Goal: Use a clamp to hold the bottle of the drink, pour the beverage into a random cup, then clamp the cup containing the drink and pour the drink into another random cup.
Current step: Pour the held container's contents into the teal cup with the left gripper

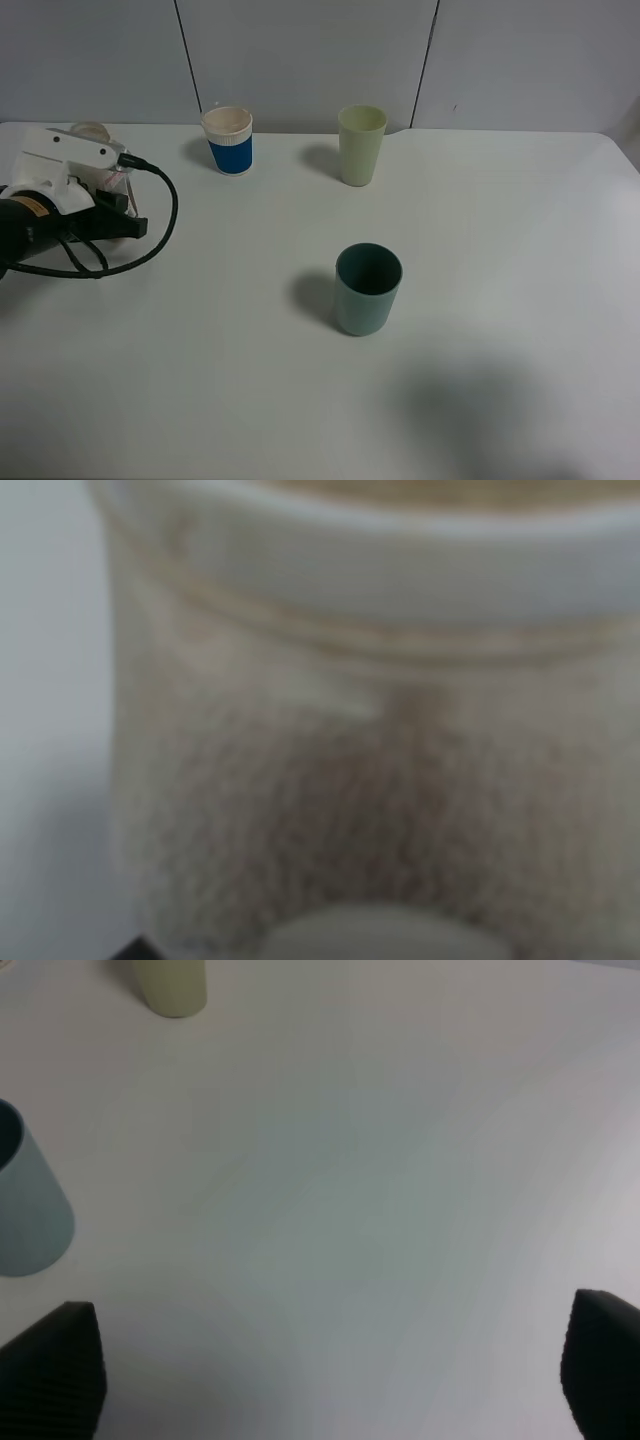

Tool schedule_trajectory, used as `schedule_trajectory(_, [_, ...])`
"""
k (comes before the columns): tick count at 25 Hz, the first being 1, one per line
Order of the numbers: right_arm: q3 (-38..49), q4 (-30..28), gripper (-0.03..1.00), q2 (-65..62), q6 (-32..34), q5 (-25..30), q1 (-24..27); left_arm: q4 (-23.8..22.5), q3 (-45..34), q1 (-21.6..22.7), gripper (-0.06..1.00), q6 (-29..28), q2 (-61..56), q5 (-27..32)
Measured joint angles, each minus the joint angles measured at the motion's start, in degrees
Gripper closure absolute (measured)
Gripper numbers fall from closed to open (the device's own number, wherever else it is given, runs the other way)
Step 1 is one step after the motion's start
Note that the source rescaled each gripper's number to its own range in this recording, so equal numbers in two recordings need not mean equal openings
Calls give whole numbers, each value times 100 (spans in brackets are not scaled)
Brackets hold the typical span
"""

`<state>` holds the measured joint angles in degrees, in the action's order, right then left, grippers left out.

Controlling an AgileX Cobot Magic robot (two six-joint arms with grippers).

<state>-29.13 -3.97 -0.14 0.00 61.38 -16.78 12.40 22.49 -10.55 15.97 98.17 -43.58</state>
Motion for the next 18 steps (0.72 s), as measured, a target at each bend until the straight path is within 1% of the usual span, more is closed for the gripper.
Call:
schedule_trajectory(4, [0, 0, 23, 0, 0, 0, 0, 1816, -5, -589, 93, 1614, -286, 37])
schedule_trajectory(5, [0, 0, 23, 0, 0, 0, 0, 2574, -5, -854, 93, 2444, -426, 49])
schedule_trajectory(6, [0, 0, 23, 0, 0, 0, 0, 2940, -5, -998, 93, 2775, -507, 51])
schedule_trajectory(7, [0, 0, 23, 0, 0, 0, 0, 2940, -5, -998, 93, 2775, -507, 51])
schedule_trajectory(9, [0, 0, 23, 0, 0, 0, 0, 3536, -5, -1283, 93, 3493, -670, 51])
schedule_trajectory(10, [0, 0, 23, 0, 0, 0, 0, 3781, -5, -1401, 93, 3757, -737, 51])
schedule_trajectory(11, [0, 0, 23, 0, 0, 0, 0, 4330, -5, -1683, 93, 4303, -887, 45])
schedule_trajectory(14, [0, 0, 23, 0, 0, 0, 0, 5051, -5, -2112, 93, 4894, -1021, -72])
schedule_trajectory(18, [0, 0, 23, 0, 0, 0, 0, 5862, 180, -2595, 93, 5803, -1051, -205])
